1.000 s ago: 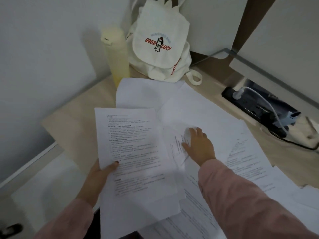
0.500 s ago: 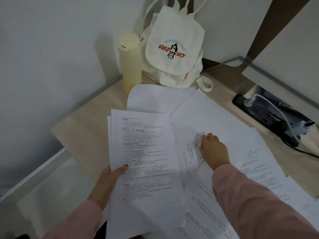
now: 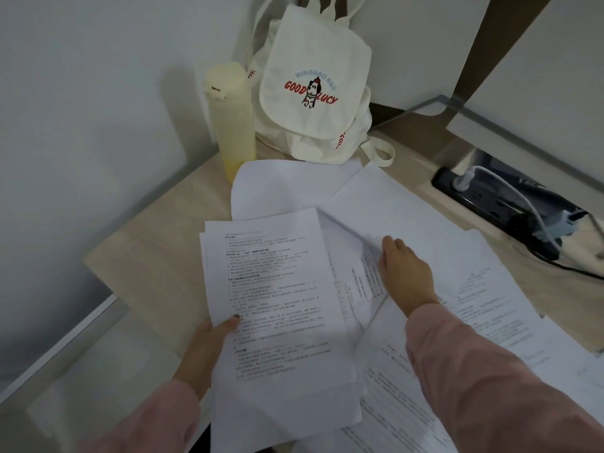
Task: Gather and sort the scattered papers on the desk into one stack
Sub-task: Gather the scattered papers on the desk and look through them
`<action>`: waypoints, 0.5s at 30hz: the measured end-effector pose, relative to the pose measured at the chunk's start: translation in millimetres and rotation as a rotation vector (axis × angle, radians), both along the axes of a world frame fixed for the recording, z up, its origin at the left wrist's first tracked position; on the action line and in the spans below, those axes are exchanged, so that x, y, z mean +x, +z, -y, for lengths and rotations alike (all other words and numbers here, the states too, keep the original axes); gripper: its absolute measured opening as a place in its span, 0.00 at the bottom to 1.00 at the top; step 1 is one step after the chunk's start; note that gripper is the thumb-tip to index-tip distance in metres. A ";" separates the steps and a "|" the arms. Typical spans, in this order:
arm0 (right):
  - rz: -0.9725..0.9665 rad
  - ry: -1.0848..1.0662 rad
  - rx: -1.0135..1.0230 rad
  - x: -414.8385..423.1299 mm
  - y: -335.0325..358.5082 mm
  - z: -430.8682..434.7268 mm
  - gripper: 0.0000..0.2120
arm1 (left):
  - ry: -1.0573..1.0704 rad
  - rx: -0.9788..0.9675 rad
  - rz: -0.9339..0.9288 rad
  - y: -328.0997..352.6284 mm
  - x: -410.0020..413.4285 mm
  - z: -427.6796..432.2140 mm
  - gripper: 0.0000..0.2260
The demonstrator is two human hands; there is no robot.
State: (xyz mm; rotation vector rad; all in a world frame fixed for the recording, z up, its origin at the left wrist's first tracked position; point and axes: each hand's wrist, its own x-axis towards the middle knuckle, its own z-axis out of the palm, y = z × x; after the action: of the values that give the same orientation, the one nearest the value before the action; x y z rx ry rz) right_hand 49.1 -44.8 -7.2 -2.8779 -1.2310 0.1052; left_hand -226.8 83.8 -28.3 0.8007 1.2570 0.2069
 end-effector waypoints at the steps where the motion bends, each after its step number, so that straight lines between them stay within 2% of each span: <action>1: -0.038 -0.021 0.105 0.5 7.7 -0.8 0.06 | -0.006 0.000 -0.001 -0.8 -0.7 -0.4 0.13; 4: -0.137 -0.048 0.405 -5.9 47.0 -5.1 0.07 | -0.014 0.013 0.016 -1.5 -2.4 -1.0 0.12; 8: -0.402 -0.142 0.757 -20.8 95.8 -8.2 0.03 | -0.025 0.024 0.002 -3.9 -3.7 -2.0 0.16; 11: -0.730 -0.320 0.923 -32.0 120.1 -4.8 0.06 | -0.031 0.019 -0.006 -4.9 -3.2 -3.2 0.19; 15: -1.053 -0.469 1.032 -37.3 123.8 5.0 0.05 | -0.044 0.010 -0.019 -4.9 -2.0 -3.7 0.18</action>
State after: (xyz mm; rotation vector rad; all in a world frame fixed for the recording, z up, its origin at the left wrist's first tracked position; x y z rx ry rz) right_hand 11.8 -49.8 116.6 -1.6571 -0.2289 0.6352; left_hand -228.8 87.5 -33.1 0.8402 1.2554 0.1707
